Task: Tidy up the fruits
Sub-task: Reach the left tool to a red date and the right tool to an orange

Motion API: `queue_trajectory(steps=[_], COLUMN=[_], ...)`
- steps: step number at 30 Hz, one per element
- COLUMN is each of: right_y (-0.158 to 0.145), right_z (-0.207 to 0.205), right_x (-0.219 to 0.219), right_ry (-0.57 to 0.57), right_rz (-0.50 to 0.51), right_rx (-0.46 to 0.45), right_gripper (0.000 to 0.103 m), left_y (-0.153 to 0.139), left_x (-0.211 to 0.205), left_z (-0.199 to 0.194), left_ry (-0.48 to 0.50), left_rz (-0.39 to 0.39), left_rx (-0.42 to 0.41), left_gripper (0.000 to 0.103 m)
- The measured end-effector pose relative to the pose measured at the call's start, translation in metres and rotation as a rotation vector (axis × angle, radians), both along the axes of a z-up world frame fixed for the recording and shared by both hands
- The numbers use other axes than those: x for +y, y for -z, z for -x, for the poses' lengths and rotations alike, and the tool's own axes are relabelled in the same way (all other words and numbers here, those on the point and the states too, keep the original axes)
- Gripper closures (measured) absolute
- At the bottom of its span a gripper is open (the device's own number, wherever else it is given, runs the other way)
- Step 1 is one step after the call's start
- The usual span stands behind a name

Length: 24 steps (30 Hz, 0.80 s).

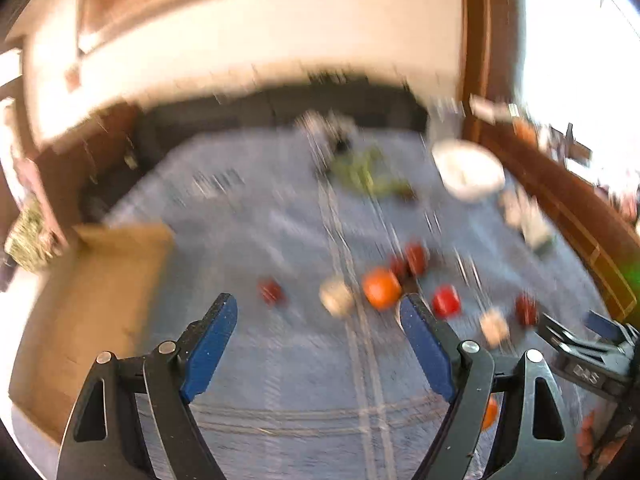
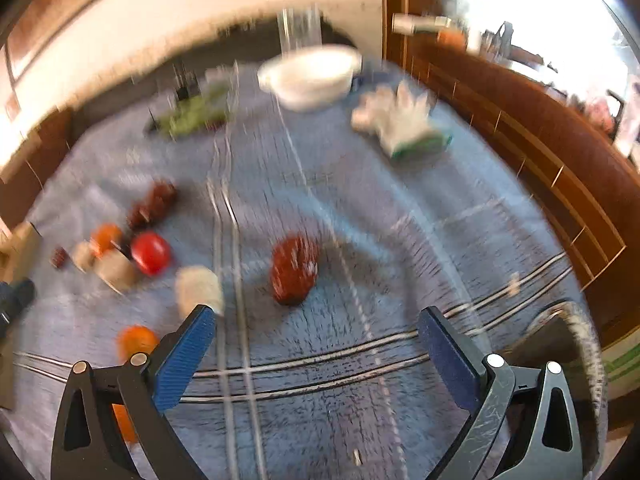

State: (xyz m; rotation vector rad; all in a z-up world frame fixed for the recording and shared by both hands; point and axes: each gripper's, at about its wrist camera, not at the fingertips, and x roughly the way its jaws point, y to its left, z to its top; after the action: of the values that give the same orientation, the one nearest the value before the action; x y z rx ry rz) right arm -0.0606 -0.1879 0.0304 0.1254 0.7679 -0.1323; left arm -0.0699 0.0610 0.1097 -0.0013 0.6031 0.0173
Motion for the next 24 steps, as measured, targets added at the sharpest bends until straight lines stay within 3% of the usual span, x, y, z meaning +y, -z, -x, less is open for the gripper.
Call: queue_trajectory(steps=[5, 8, 12, 15, 19, 21, 23, 24], right_y=[-0.041, -0.046, -0.034, -0.021, -0.005, 0.002, 0.007, 0.009], right_z=[0.036, 0.052, 0.046, 0.04, 0.035, 0.032, 0.03, 0.029], right_x=[0.011, 0.026, 0.048, 0.053, 0.056, 0.059, 0.063, 0.064], right_ry=[-0.008, -0.029, -0.059, -0.106, -0.165, -0.193, -0.209, -0.216], right_rz=[0.018, 0.003, 0.04, 0.008, -0.056, -0.076, -0.08, -0.082], right_rx=[-0.184, -0.26, -0.209, -0.133, -0.062, -0.029, -0.007, 0.001], right_gripper=[0.0, 0.0, 0.0, 0.0, 0.014, 0.023, 0.032, 0.033], left_y=[-0.041, -0.048, -0.027, -0.01, 0.012, 0.022, 0.032, 0.037], left_x=[0.042, 0.057, 0.078, 0.09, 0.095, 0.095, 0.088, 0.085], left_z=[0.026, 0.024, 0.011, -0.001, -0.014, -0.02, -0.032, -0.037], left_ry=[-0.08, -0.089, -0.077, -0.111, -0.11, -0.107, -0.075, -0.055], left_rz=[0.062, 0.102, 0.149, 0.162, 0.194, 0.182, 0.155, 0.149], left_rx=[-0.145, -0.157, -0.111, -0.042, 0.047, 0.079, 0.121, 0.143], left_gripper=[0.0, 0.0, 0.0, 0.0, 0.0, 0.006, 0.03, 0.034])
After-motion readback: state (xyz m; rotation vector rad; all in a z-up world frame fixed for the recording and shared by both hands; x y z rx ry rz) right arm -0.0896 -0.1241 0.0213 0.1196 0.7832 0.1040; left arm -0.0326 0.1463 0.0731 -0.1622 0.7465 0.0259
